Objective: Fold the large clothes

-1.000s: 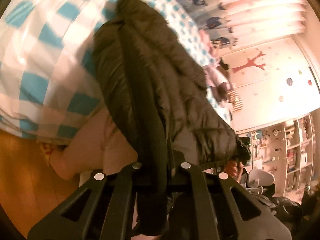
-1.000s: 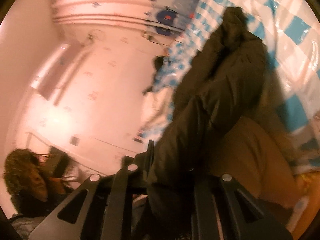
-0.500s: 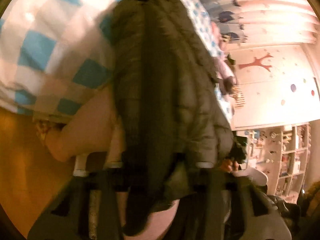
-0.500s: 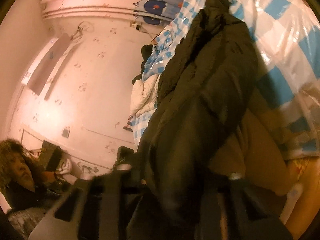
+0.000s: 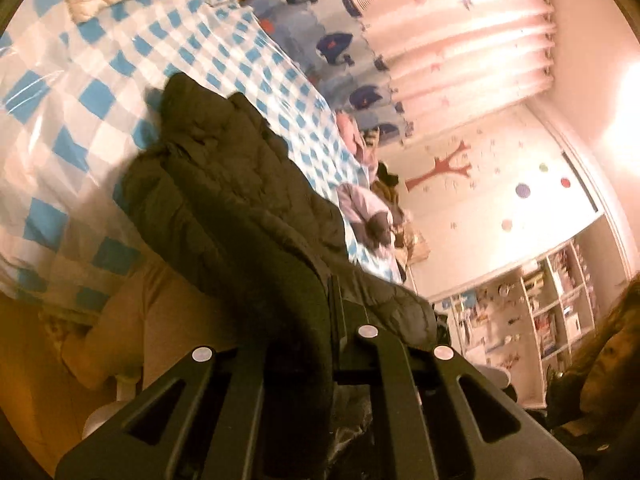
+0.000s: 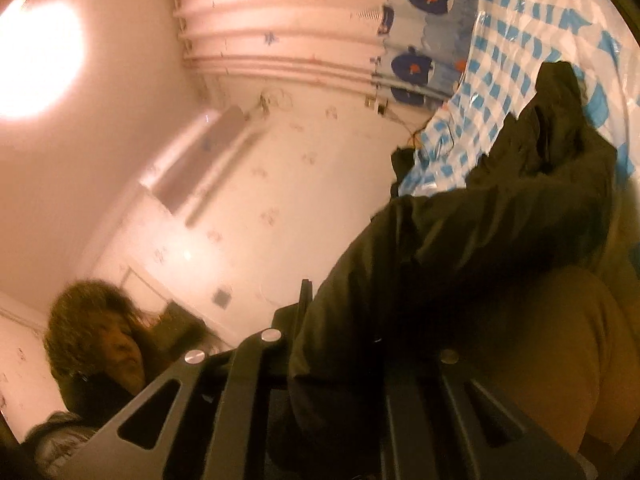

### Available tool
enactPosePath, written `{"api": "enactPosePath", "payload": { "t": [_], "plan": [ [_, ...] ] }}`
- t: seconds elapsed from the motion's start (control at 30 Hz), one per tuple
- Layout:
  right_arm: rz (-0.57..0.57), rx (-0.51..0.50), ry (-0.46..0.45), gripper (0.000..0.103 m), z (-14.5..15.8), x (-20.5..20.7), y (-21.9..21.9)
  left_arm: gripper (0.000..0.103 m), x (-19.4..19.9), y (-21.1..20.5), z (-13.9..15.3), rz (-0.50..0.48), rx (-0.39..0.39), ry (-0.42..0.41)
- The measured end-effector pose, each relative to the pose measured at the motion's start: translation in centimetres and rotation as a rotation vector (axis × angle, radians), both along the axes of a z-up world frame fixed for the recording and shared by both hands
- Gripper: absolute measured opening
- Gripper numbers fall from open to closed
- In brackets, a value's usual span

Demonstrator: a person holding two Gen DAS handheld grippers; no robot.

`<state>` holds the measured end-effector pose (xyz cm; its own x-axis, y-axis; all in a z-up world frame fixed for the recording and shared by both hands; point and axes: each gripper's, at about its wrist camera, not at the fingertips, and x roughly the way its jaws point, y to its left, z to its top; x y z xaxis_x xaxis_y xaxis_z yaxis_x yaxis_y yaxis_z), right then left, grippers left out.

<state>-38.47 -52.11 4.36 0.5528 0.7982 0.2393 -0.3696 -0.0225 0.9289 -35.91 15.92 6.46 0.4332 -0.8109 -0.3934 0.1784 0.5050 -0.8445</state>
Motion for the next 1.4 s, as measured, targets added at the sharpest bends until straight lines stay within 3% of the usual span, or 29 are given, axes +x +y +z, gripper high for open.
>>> {"api": "enactPosePath", "payload": {
  "t": [0.17,0.33,0.73,1.13,1.4],
  "plan": [
    [-0.040,0.055,0.025,0.010,-1.7,0.6,-0.7,0.004,1.3,1.8,-0.3,0.051,-0.044,0.016],
    [-0.050,0.052,0.011,0.010,-1.0,1.7,-1.8,0.004,3.6,1.9,0.4,0.076,-0.071,-0.007],
    [-0.083,0.022,-0.015,0.010,1.8,9.5,-2.8,0.004,12.7,1.1,2.6,0.104,-0.116,-0.060],
    [-0.103,-0.006,0.027,0.010,2.1,17.7,-3.2,0.004,21.1,0.9,1.7,0.145,-0.146,-0.021],
    [-0.121,-0.040,0.105,0.010,1.1,23.6,-3.9,0.004,27.1,-0.3,0.6,0.167,-0.135,0.015]
  ]
}}
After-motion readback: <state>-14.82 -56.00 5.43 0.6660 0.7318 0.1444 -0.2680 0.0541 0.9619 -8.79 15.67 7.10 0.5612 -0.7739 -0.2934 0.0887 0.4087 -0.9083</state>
